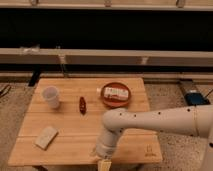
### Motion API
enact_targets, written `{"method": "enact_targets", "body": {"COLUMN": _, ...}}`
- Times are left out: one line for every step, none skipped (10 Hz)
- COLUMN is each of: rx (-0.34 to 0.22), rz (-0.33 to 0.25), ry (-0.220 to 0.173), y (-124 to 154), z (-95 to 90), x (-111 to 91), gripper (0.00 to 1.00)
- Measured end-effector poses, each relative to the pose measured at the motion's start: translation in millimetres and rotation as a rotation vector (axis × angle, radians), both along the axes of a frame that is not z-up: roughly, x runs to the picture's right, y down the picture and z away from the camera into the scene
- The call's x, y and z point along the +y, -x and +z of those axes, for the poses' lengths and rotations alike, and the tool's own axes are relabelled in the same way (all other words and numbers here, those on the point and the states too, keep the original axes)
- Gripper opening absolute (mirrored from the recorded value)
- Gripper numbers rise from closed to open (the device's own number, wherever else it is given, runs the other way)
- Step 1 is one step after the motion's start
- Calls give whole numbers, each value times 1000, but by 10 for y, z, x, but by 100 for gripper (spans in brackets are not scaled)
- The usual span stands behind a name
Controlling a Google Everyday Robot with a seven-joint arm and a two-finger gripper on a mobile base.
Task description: Push the eraser across the table
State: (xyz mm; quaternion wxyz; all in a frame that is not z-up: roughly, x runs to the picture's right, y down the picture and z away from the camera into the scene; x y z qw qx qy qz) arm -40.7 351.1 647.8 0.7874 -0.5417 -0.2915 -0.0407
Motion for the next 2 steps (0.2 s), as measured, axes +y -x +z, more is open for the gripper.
{"method": "enact_targets", "body": {"rx": -38, "rz": 36, "ry": 17, "y": -10, "z": -41, "x": -23, "gripper": 80}}
{"method": "enact_targets", "body": {"rx": -58, "rz": 59, "ry": 26, "y": -24, "z": -64, "x": -36, "gripper": 80}}
